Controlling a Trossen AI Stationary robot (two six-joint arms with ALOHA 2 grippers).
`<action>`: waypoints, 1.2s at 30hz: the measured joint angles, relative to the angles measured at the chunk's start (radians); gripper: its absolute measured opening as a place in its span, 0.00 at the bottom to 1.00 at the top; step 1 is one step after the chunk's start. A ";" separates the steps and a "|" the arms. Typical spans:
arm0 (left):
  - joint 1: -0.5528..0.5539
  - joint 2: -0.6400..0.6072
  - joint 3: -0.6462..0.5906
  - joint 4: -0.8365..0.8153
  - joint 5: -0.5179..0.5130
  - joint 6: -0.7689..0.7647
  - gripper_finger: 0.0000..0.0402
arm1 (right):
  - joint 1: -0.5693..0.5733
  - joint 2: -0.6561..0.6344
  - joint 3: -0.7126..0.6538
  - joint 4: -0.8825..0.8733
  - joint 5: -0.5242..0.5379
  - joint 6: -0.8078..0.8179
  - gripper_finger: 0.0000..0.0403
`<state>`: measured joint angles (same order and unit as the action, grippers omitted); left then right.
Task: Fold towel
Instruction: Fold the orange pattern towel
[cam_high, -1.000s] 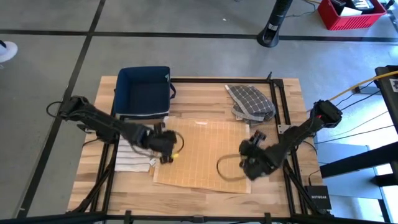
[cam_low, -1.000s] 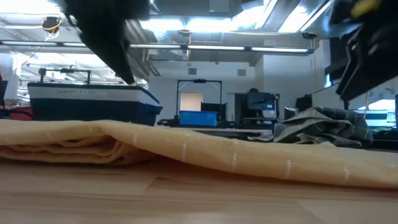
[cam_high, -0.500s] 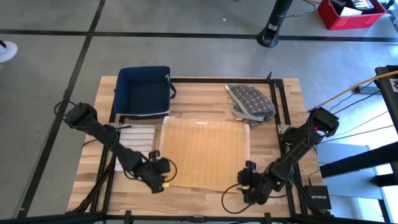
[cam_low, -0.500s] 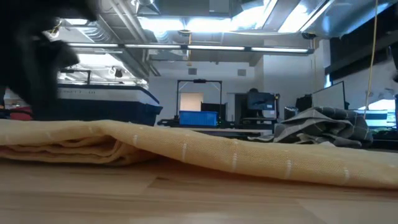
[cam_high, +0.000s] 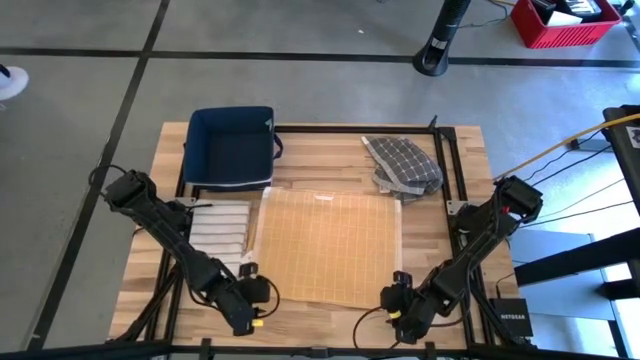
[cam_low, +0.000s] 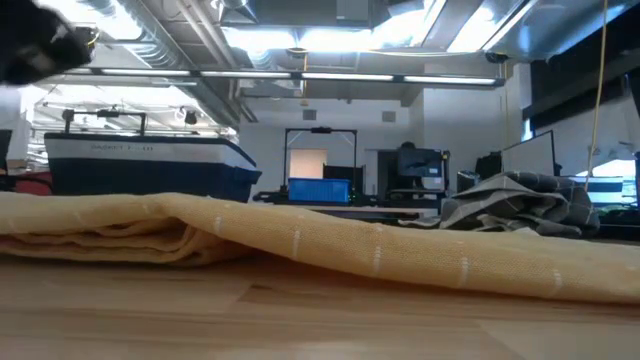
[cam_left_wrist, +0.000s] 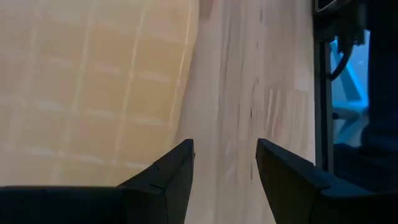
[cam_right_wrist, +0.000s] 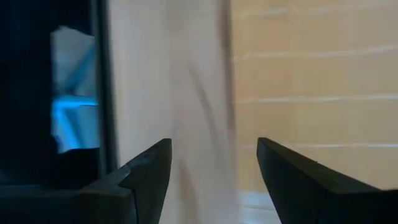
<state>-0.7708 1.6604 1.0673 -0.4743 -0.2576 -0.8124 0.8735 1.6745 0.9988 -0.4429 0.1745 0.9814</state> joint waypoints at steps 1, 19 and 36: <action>0.004 0.000 0.019 -0.022 -0.010 0.033 0.41 | -0.005 0.000 0.026 -0.056 0.019 -0.021 0.59; 0.070 -0.001 0.101 -0.230 -0.071 0.160 0.41 | -0.009 0.083 0.102 -0.190 0.262 -0.183 0.59; 0.087 -0.001 -0.104 -0.386 -0.076 -0.044 0.41 | -0.124 0.126 0.047 -0.183 0.199 -0.313 0.59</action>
<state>-0.6842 1.6596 0.9633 -0.8604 -0.3336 -0.8566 0.7490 1.8008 1.0453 -0.6258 0.3738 0.6685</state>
